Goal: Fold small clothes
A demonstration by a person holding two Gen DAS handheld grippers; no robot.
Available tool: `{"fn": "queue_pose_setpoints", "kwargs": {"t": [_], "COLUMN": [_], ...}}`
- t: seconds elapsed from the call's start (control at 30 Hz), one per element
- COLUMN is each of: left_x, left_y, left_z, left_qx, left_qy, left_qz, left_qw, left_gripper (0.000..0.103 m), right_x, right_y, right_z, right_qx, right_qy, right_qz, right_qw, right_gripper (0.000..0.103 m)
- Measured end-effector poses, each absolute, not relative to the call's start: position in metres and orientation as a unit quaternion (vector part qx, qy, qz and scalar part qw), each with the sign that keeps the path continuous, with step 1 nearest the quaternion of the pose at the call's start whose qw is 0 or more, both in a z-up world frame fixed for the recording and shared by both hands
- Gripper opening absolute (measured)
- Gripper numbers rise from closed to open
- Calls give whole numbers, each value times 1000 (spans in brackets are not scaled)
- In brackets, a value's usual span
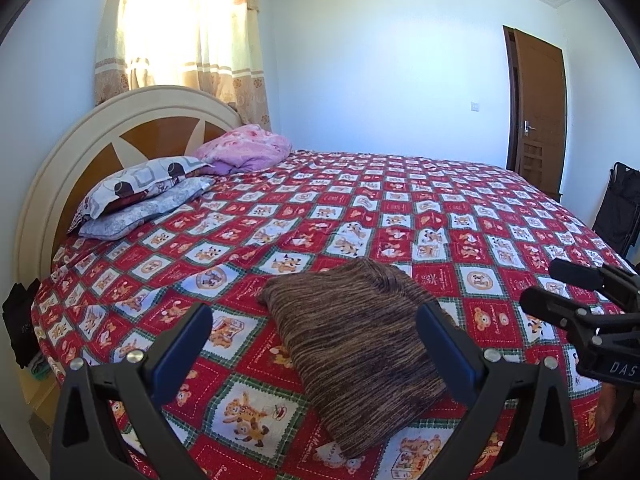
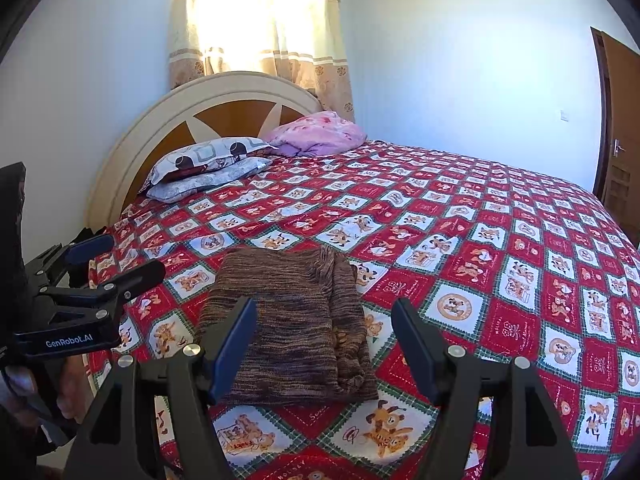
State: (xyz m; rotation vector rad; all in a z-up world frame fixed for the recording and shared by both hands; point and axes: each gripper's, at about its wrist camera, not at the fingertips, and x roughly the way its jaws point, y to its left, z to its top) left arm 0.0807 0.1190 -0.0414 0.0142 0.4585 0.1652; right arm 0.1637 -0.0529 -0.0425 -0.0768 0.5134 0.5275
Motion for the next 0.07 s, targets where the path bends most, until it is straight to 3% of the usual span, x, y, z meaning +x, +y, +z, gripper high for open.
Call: {"fn": "queue_pose_setpoints", "kwargs": {"t": [0.07], "left_x": [81], "left_y": [118], "left_z": [-42], "left_qx": [7], "left_qy": [229], "left_qz": [77], "left_qw": [970], "left_gripper": [103], "right_x": [164], "right_y": [-53], "right_z": [-42], "right_qx": [-38], "right_qy": [250], "right_qz": [257], "right_qw": [933], "right_gripper": [71]}}
